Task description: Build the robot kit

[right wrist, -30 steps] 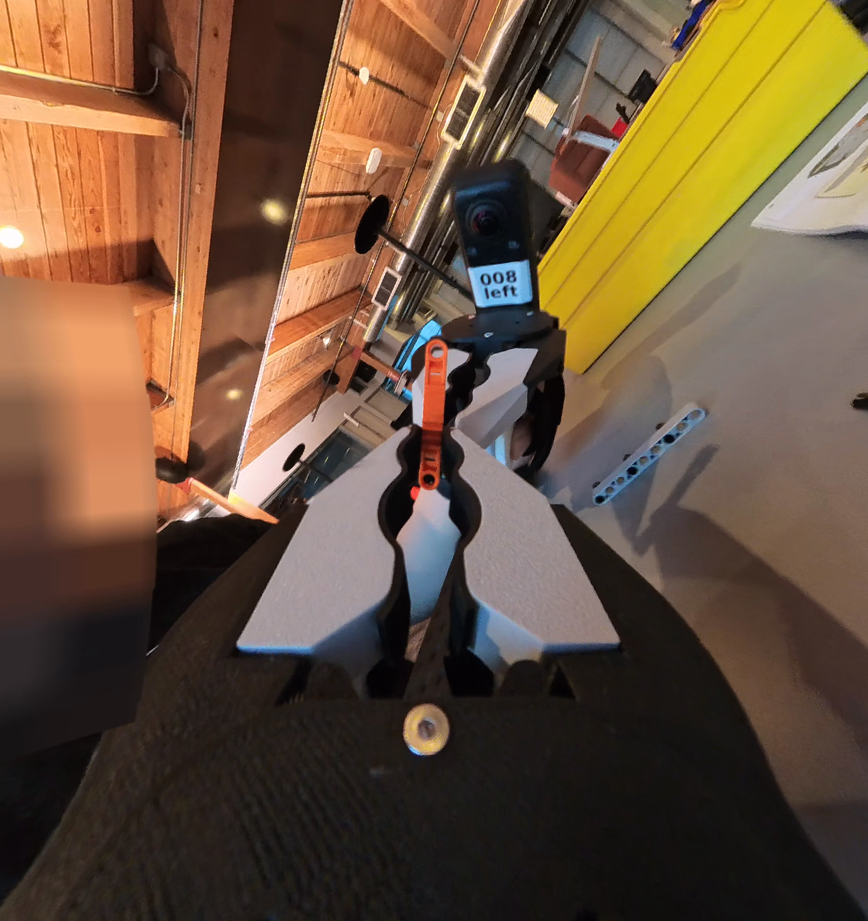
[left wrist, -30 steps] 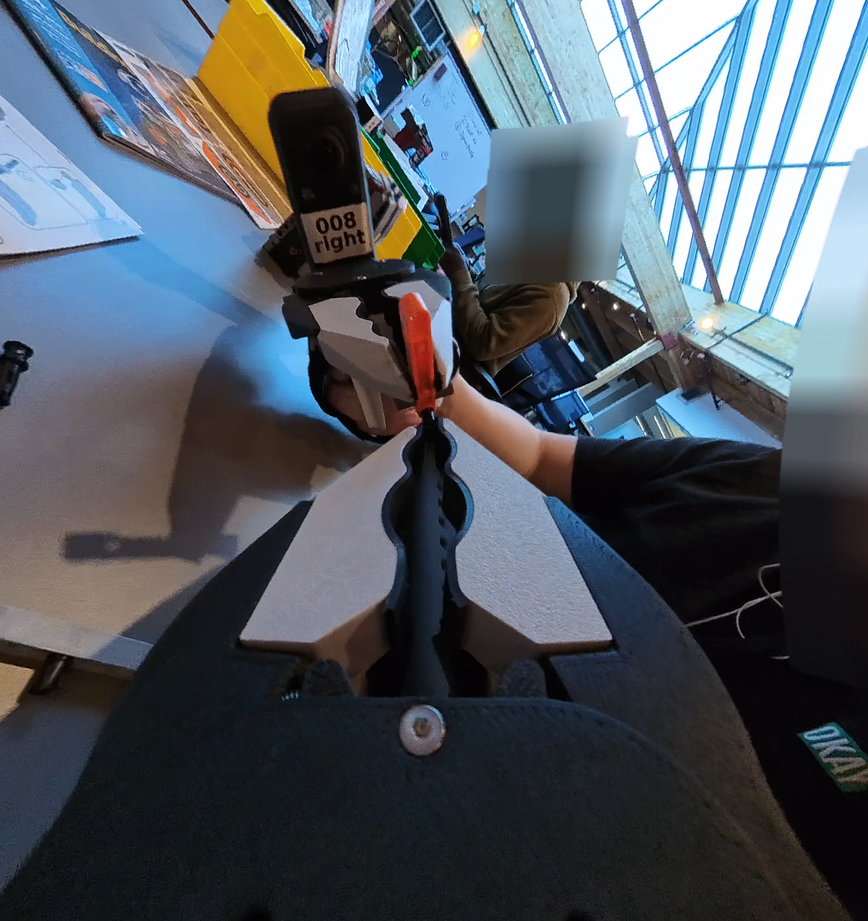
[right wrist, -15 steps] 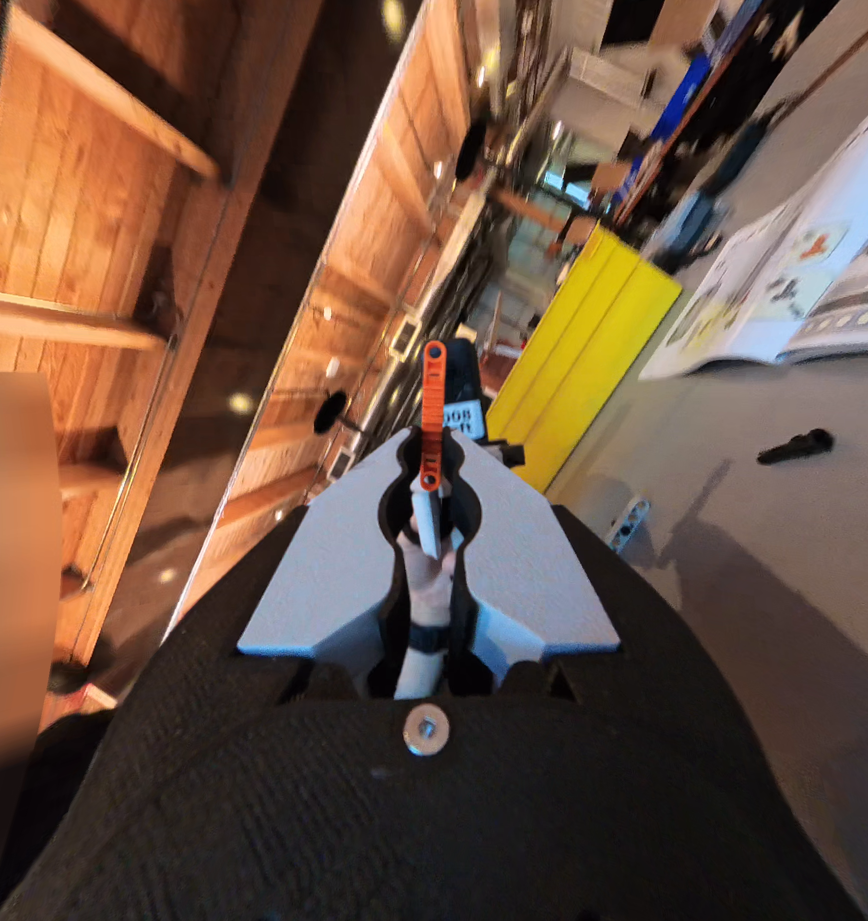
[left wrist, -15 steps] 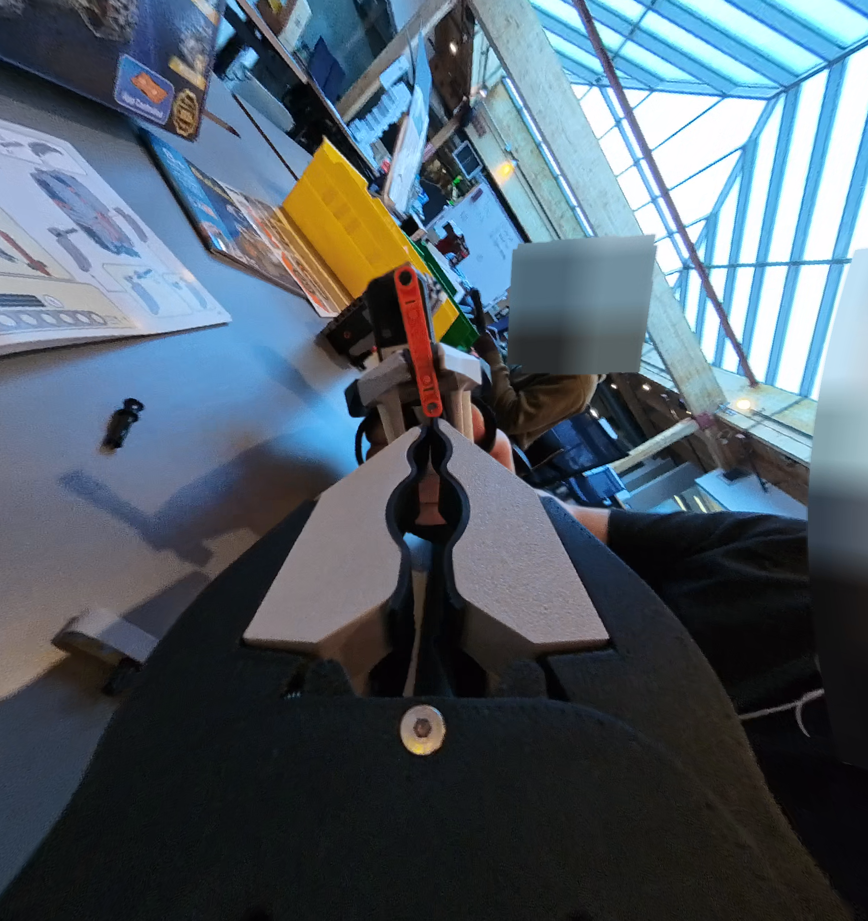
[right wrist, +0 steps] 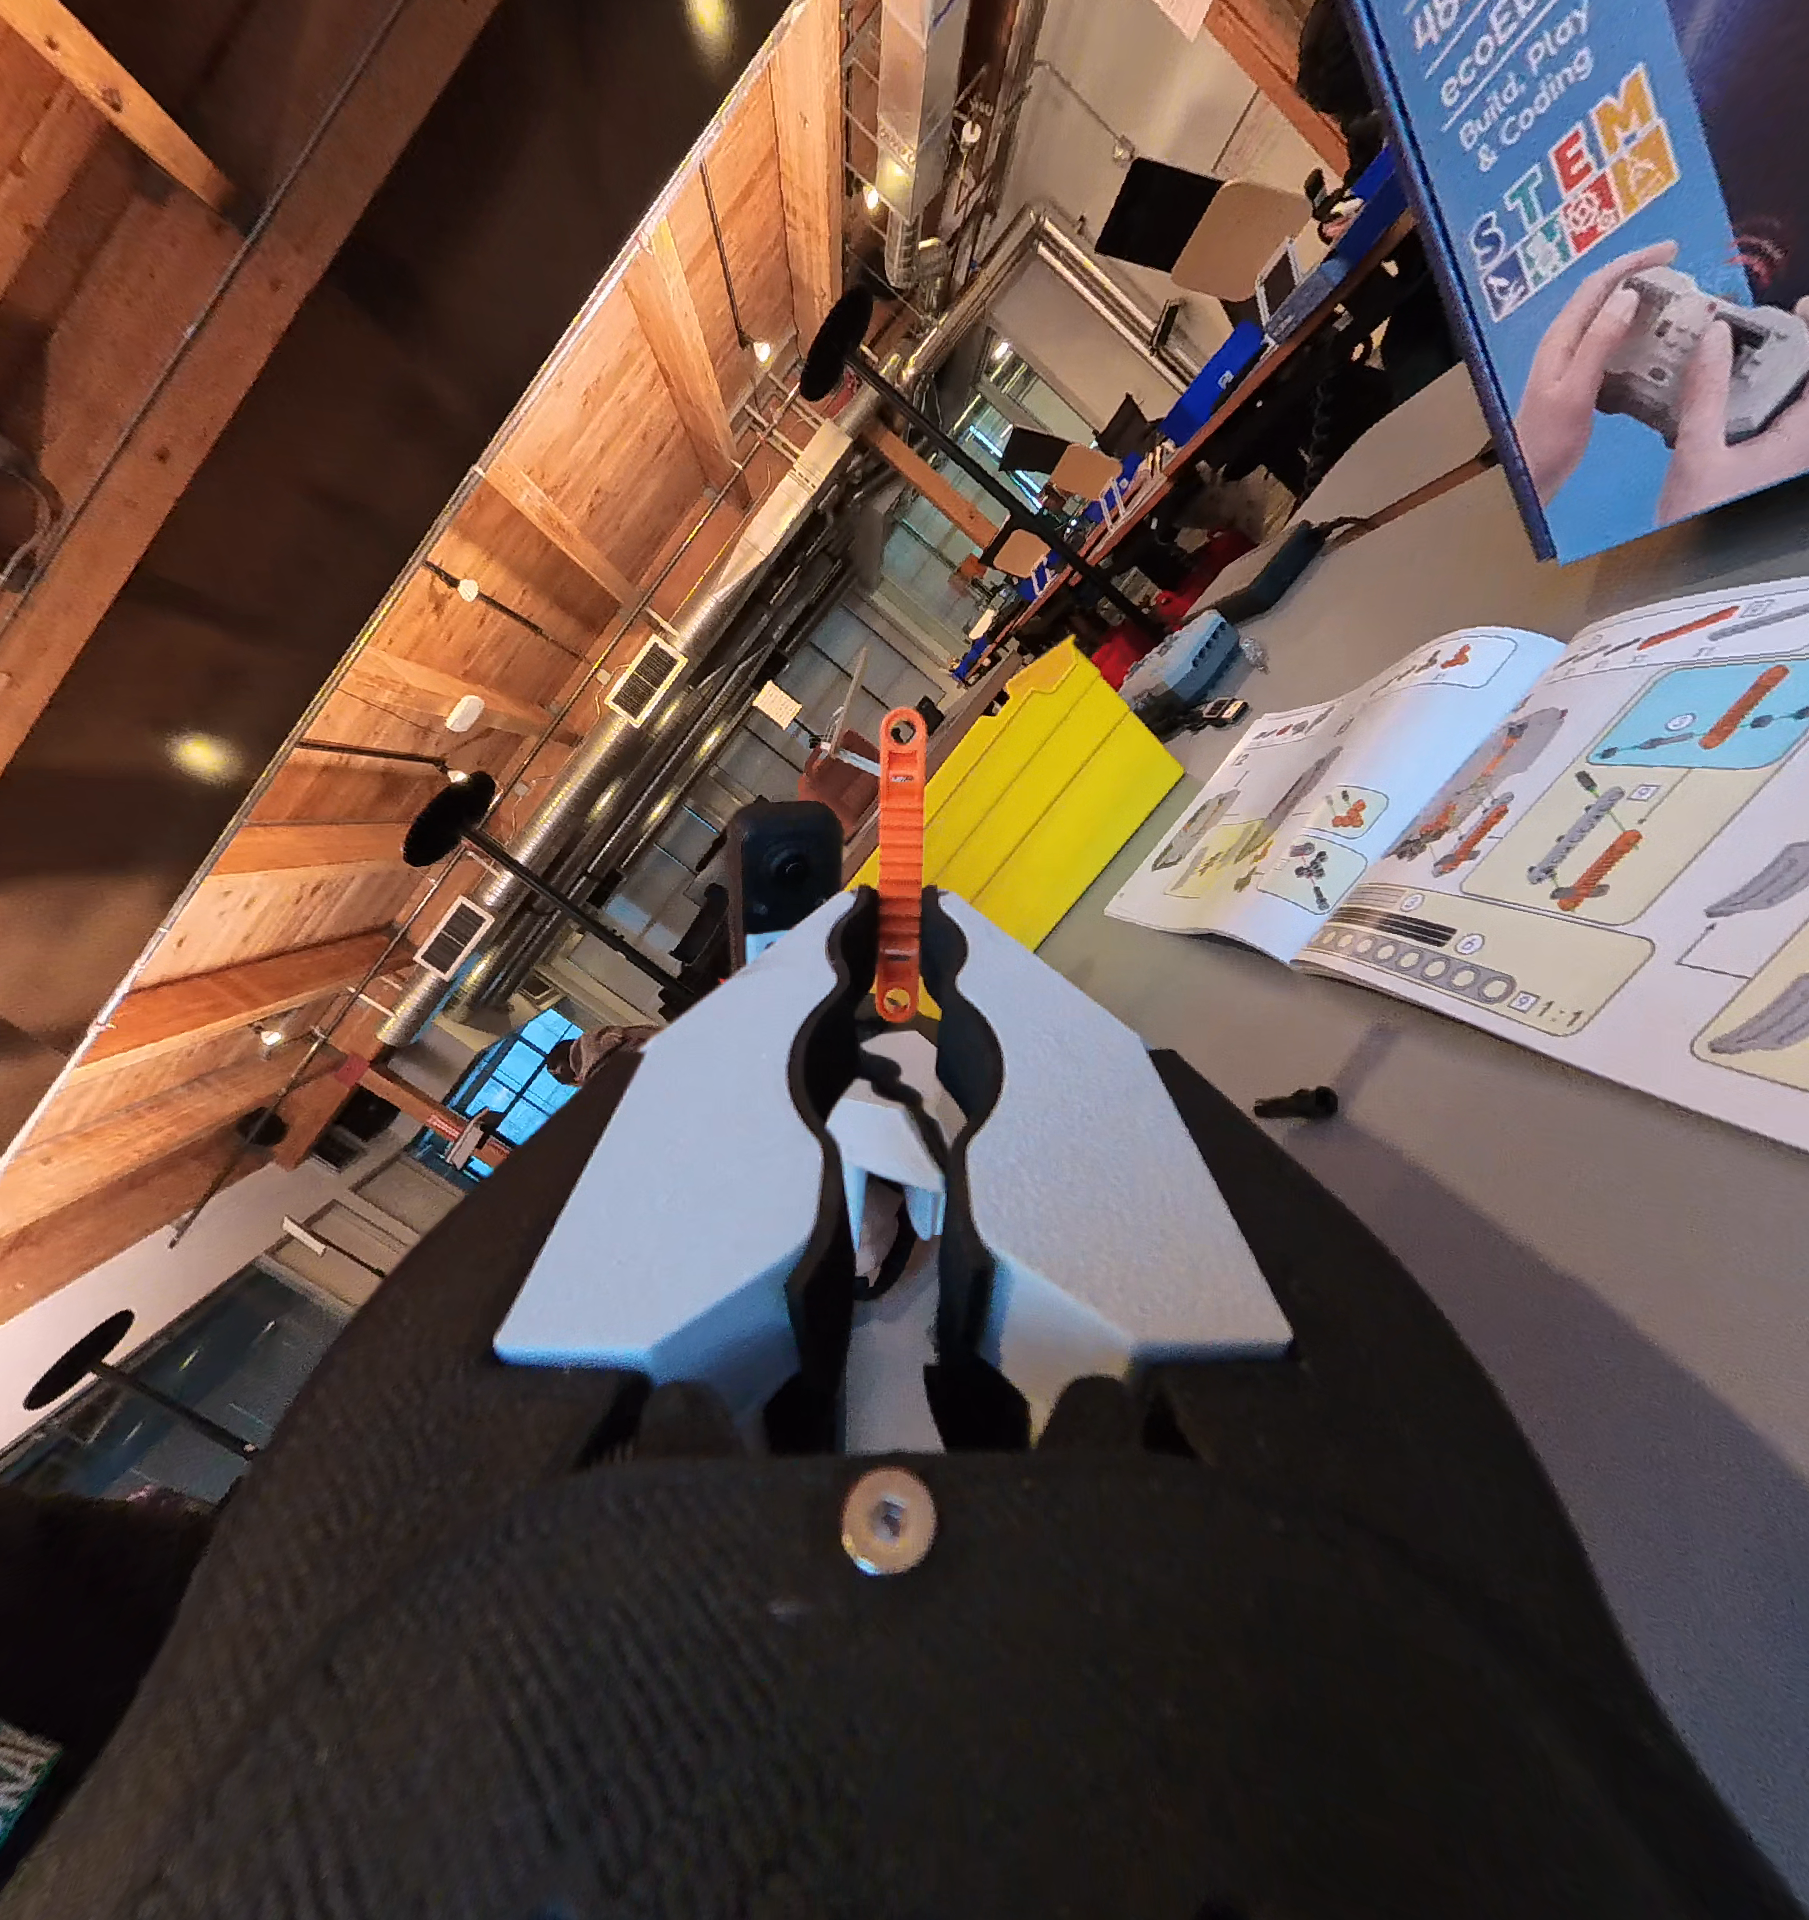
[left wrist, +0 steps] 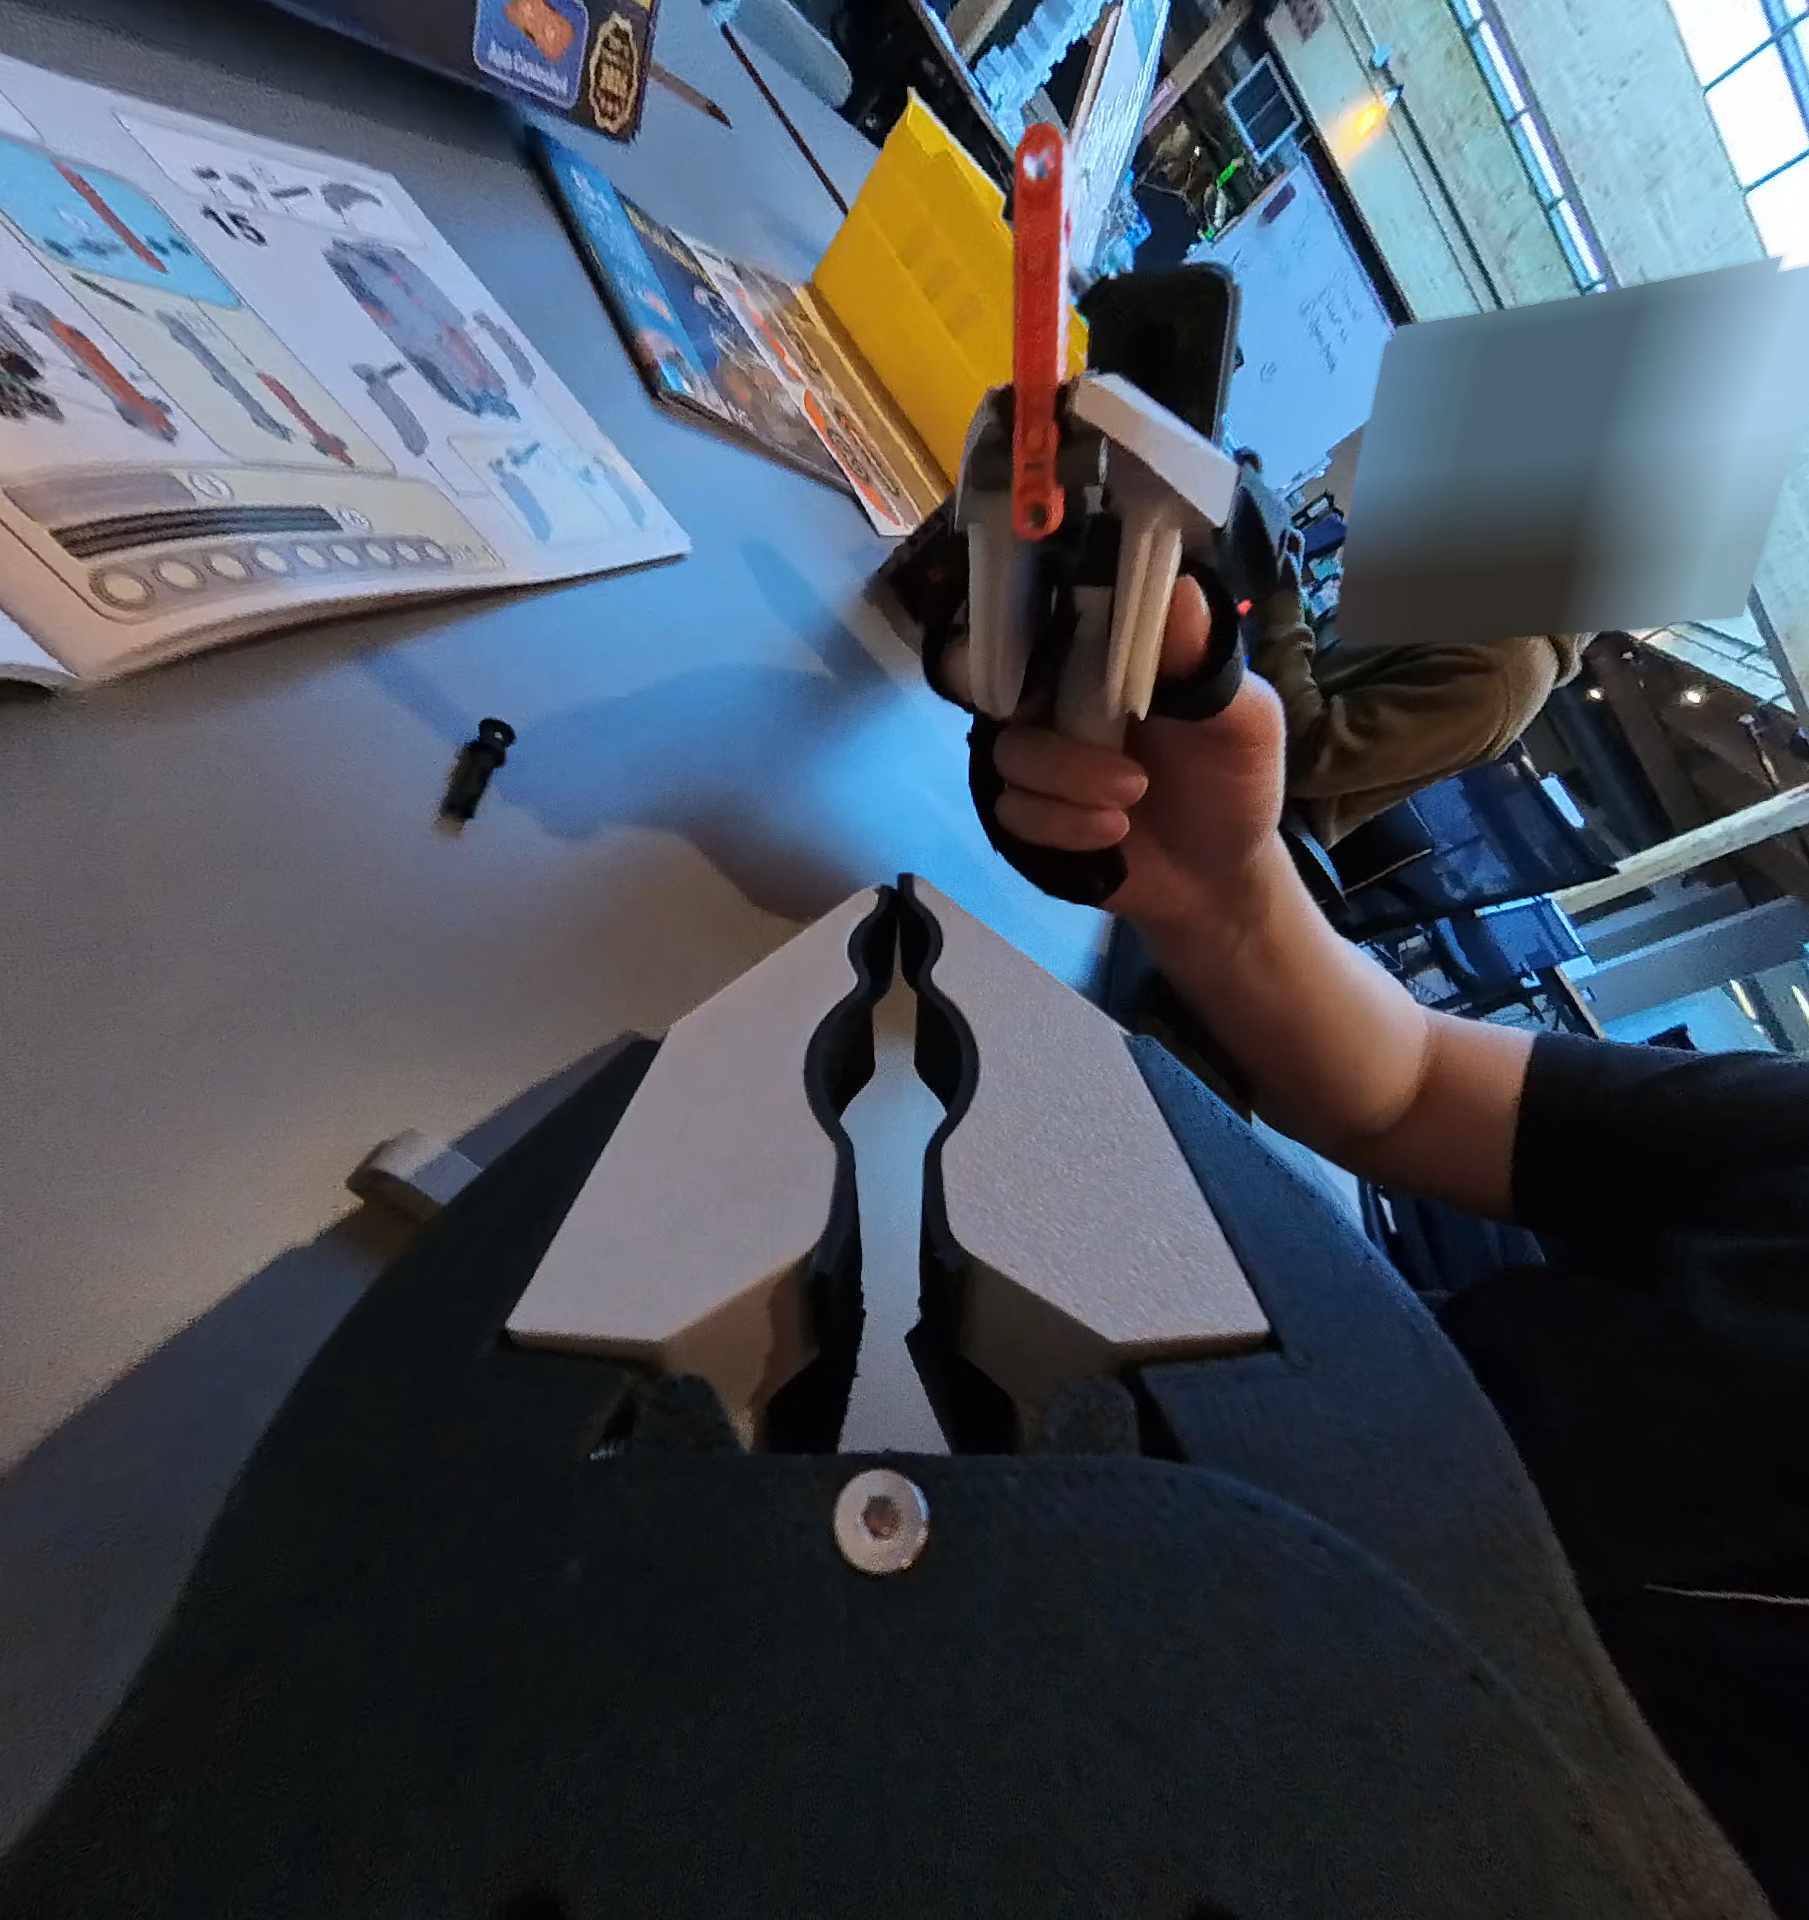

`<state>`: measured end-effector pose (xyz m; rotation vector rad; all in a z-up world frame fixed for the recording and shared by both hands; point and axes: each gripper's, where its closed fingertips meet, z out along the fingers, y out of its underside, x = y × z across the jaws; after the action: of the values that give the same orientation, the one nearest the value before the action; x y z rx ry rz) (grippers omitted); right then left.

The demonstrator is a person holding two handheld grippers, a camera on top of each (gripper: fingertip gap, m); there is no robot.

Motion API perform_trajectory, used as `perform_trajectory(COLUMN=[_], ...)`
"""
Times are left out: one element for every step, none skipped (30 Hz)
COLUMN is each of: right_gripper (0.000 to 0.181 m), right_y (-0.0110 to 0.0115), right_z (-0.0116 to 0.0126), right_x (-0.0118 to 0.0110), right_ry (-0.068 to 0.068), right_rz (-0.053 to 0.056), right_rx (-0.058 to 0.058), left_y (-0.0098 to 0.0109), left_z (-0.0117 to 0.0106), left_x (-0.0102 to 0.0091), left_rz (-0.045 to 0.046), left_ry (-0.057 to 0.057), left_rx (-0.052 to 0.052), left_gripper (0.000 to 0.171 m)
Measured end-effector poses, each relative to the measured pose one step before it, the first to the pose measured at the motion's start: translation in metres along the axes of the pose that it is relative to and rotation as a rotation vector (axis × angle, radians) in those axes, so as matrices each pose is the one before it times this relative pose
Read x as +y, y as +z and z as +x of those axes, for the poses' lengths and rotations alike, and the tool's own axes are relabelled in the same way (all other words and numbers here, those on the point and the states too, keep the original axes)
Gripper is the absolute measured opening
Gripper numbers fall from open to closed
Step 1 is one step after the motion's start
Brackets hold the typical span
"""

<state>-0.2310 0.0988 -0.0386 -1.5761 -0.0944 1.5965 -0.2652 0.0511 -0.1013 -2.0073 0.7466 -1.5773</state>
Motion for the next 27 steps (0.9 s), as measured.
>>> perform_trajectory(right_gripper=[0.004,0.004,0.004,0.004,0.004,0.004,0.004,0.004,0.004,0.004,0.005,0.005,0.005,0.005,0.005,0.005,0.005,0.005,0.005,0.006,0.006,0.008,0.005,0.006,0.012,0.028,0.033], right_y=[-0.00173,-0.00228,-0.00241,-0.00248,-0.00229,-0.00176,-0.00075,0.00073,0.00202,0.00226,0.0019,0.00133,0.00027,-0.00103,-0.00203,-0.00026,0.00153,0.00273,0.00429,0.00523,0.00559,0.00476,0.00088,0.00086,0.00025,-0.00257,-0.00583], right_z=[-0.00125,-0.00133,-0.00114,-0.00066,-0.0003,-0.00004,-0.00021,-0.00127,-0.00054,0.00221,0.00458,0.00343,0.00277,0.00599,0.01196,0.00998,0.01002,0.01076,0.00532,0.00364,-0.00039,-0.00396,-0.00336,-0.00309,-0.00202,0.00169,0.00019], right_x=[-0.00034,-0.00098,-0.00126,-0.00084,-0.00073,-0.00016,0.00096,0.00243,0.00489,0.00782,0.01085,0.01112,0.01016,0.00632,0.00544,0.00759,0.00906,0.0088,0.00707,0.00749,0.00904,0.00552,-0.00658,-0.00017,0.00123,-0.0021,-0.00275], right_ry=[0.0013,-0.0003,-0.004,-0.008,-0.0089,-0.0062,-0.0063,-0.0126,-0.0216,-0.0311,-0.0392,-0.0405,-0.0306,-0.0188,-0.0045,-0.0104,-0.0208,-0.0381,-0.05,-0.0384,-0.0244,-0.0089,0.0124,0.0161,0.0046,0.0062,-0.0058], right_rz=[0.0011,0.0049,0.0039,0.0011,0.0014,-0.0014,-0.0095,-0.0214,-0.0391,-0.0628,-0.0863,-0.0919,-0.0922,-0.0635,-0.0523,-0.0617,-0.0636,-0.0527,-0.035,-0.0377,-0.0519,-0.0305,0.0482,0.0063,-0.0018,0.0188,0.0284], right_rx=[-0.0033,-0.0028,-0.0008,0.0035,0.0042,0.0033,0.0008,-0.0021,0.0087,0.0294,0.0455,0.0412,0.0404,0.0651,0.1081,0.0974,0.1039,0.12,0.0937,0.0807,0.0457,0.0112,-0.0003,-0.0142,-0.0167,0.0071,0.0063], left_y=[0.00079,0.00043,0.00034,0.0002,0.0001,0.00002,-0.00054,-0.00077,-0.00135,-0.00169,-0.00193,-0.00209,-0.00213,-0.00257,-0.00295,-0.00393,-0.00457,-0.00479,-0.00445,-0.00363,-0.00272,-0.00169,-0.00094,-0.00038,-0.0003,-0.00077,-0.00133], left_z=[0.0016,0.00085,0.00001,-0.0003,0.00034,0.00046,0.00039,0.00065,0.0007,-0.00026,-0.00129,-0.00159,-0.00192,-0.00187,-0.00216,-0.00283,-0.00344,-0.00335,-0.00187,-0.0012,-0.00249,-0.00258,-0.001,0.00085,0.00144,0.0012,0.00294], left_x=[0.0011,0.00034,0.00013,-0.00022,-0.00029,-0.00016,-0.00026,-0.00089,-0.00157,-0.00193,-0.00179,-0.00184,-0.00208,-0.00253,-0.00303,-0.00407,-0.00509,-0.0061,-0.00686,-0.00616,-0.00489,-0.00357,-0.00318,-0.00302,-0.00219,-0.00215,-0.00283], left_rz=[-0.00281,-0.00209,-0.00517,-0.00338,-0.00047,0.0002,0.00268,0.00666,0.00968,0.01257,0.01253,0.01222,0.01374,0.01699,0.02032,0.02687,0.0343,0.04,0.04559,0.0414,0.03091,0.02145,0.017,0.01422,0.00733,0.00719,0.01464], left_ry=[-0.0058,-0.0027,0.0023,0.0045,0.0042,0.0035,0.0016,0.0011,0.0025,0.0052,0.0055,0.0021,-0.0001,0.0004,0.0035,0.0075,0.0142,0.0165,0.0172,0.0122,0.0042,0.0004,-0.0029,-0.0023,0.003,0.0085,0.0166], left_rx=[0.0116,0.0071,-0.0004,-0.0033,-0.0004,0.0019,0.0025,0.0046,0.0039,-0.0031,-0.0079,-0.0088,-0.0098,-0.0112,-0.0146,-0.0226,-0.0275,-0.026,-0.0143,-0.0053,-0.0088,-0.0079,0.0002,0.0058,0.0009,-0.012,-0.0139], left_gripper=[0.0,0.0,0.0,0.0,0.0,0.0,0.0,0.0,0.0,0.0,0.0,0.0,0.0,0.0,0.0,0.0,0.0,0.0,0.0,0.0,0.0,0.0,0.0,0.0,0.0,0.002,0.005])
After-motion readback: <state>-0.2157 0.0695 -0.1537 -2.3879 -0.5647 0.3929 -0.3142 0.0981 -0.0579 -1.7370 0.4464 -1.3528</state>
